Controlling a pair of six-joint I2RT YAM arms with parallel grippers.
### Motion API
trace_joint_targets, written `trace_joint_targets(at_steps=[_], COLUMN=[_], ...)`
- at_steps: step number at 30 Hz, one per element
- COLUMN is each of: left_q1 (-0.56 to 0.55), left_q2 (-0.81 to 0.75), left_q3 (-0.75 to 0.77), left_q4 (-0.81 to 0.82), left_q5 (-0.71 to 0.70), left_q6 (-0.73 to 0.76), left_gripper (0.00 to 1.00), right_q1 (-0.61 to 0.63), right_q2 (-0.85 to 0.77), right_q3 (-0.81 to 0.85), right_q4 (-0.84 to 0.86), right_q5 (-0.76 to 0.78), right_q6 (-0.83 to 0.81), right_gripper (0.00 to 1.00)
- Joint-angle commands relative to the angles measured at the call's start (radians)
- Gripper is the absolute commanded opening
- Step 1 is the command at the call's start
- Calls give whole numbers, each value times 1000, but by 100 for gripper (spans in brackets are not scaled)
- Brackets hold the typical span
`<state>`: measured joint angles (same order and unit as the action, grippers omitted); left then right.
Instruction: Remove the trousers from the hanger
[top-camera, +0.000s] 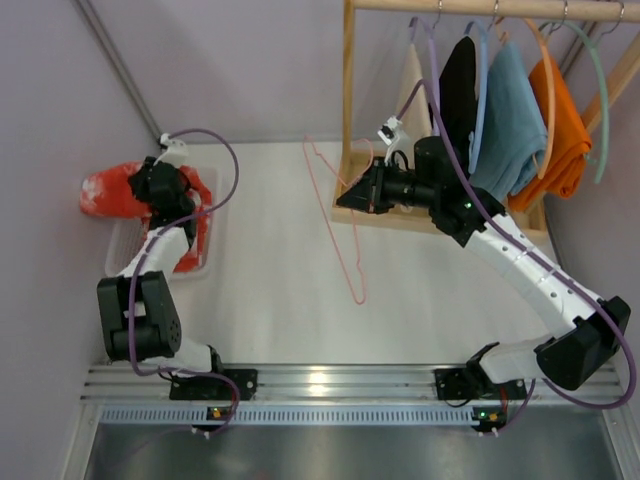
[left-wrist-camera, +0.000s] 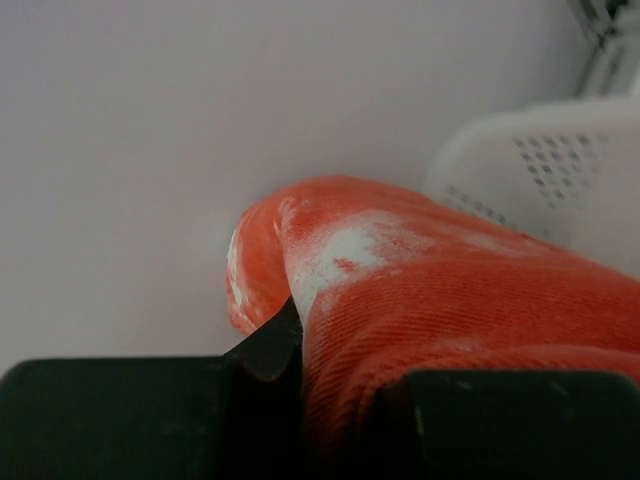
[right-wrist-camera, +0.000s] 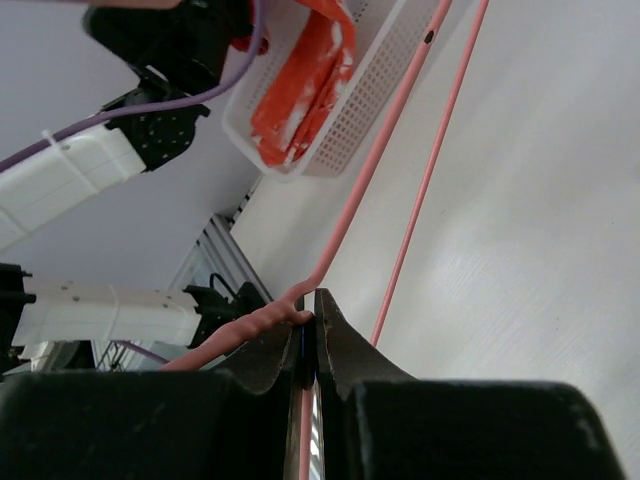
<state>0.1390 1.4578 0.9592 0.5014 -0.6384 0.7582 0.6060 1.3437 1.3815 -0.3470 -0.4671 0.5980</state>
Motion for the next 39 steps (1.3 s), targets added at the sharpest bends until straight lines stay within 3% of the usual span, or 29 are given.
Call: trace_joint_targets(at_steps=[1,3,5,6,8,10,17,19,22,25,30,35,37,39], left_q1=[8,-1,-9,-9,-9,-6,-7,-7,-7,-9,-10,-125,-220,-402], left_q2=[53,101,113,110,101,81,-86,-129,-267,-420,-602,-557,-518,-487], left_q3=[-34,-34,-20,2,29,78,191,220,237,250,288,393,420,446], left_q4=[125,51,-50,-184,-306,-493,-894,-992,-1012,-1026,-1028,-1028,-1028,-1028], left_q5=[66,88,114,164,207,279,564,611,695,874,1396,1488,1402,1305], left_q6=[-79,-106,-169,-195,-285,-332,-433,-447,-464,-476,-554,-790,-809,-789], left_gripper=[0,0,10,16,40,58,82,83,88,91,92,92,92,91], right_q1=[-6,-8,-6,-8,-6,-8,-8,-8,-8,-9,-20,-95,-112,-117], right_q2=[-43,-44,-44,-44,-46,-51,-84,-106,-139,-169,-212,-222,-219,-216], right_q3=[42,41,42,44,47,56,67,60,44,30,24,36,63,103], right_q4=[6,0,0,0,0,-4,-40,-46,-50,-63,-106,-141,-153,-164], right_q5=[-15,-18,-27,-30,-34,-35,-18,-2,31,59,134,179,214,246], right_q6=[-44,-47,-47,-47,-44,-47,-60,-61,-60,-41,12,124,160,175], right_gripper=[0,0,0,0,0,0,0,0,0,0,0,0,0,0])
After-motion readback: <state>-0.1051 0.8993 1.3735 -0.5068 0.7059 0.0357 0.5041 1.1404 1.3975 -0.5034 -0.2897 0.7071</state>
